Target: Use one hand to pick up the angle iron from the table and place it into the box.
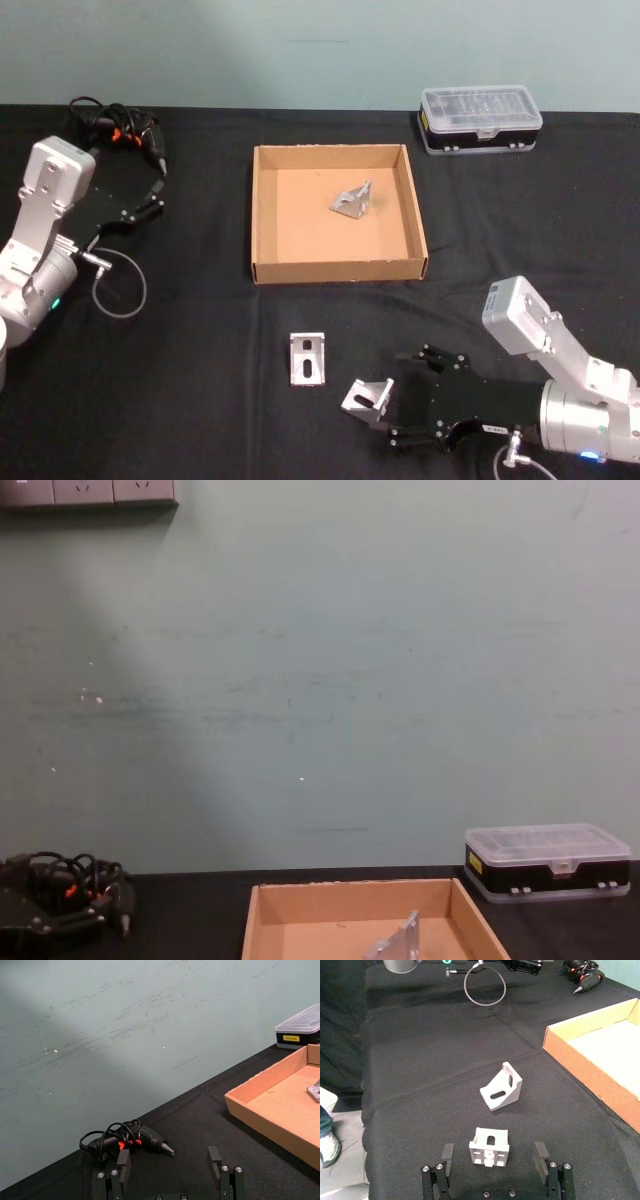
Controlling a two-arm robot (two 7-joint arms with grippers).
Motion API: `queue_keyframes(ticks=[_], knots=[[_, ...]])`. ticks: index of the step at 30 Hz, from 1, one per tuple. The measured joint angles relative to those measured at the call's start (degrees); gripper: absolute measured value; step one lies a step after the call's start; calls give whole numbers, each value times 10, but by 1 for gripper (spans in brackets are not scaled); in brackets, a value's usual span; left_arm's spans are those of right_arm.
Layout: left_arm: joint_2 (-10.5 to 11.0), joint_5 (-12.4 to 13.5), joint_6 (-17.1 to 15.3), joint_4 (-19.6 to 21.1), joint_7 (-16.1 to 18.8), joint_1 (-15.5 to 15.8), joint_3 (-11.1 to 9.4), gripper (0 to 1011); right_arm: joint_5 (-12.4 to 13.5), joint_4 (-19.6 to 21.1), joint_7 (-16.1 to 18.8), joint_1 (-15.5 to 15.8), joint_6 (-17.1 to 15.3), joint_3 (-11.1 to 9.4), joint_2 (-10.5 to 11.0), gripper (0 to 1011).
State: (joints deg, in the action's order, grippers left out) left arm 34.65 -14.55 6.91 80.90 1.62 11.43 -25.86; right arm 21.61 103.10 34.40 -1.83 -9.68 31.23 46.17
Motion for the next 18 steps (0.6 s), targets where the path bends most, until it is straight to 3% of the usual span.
queue_keyframes(ticks=[18], knots=[[0, 0, 0, 0, 0, 0, 0, 1000, -18, -15, 3, -3, -3, 3, -31, 1004]])
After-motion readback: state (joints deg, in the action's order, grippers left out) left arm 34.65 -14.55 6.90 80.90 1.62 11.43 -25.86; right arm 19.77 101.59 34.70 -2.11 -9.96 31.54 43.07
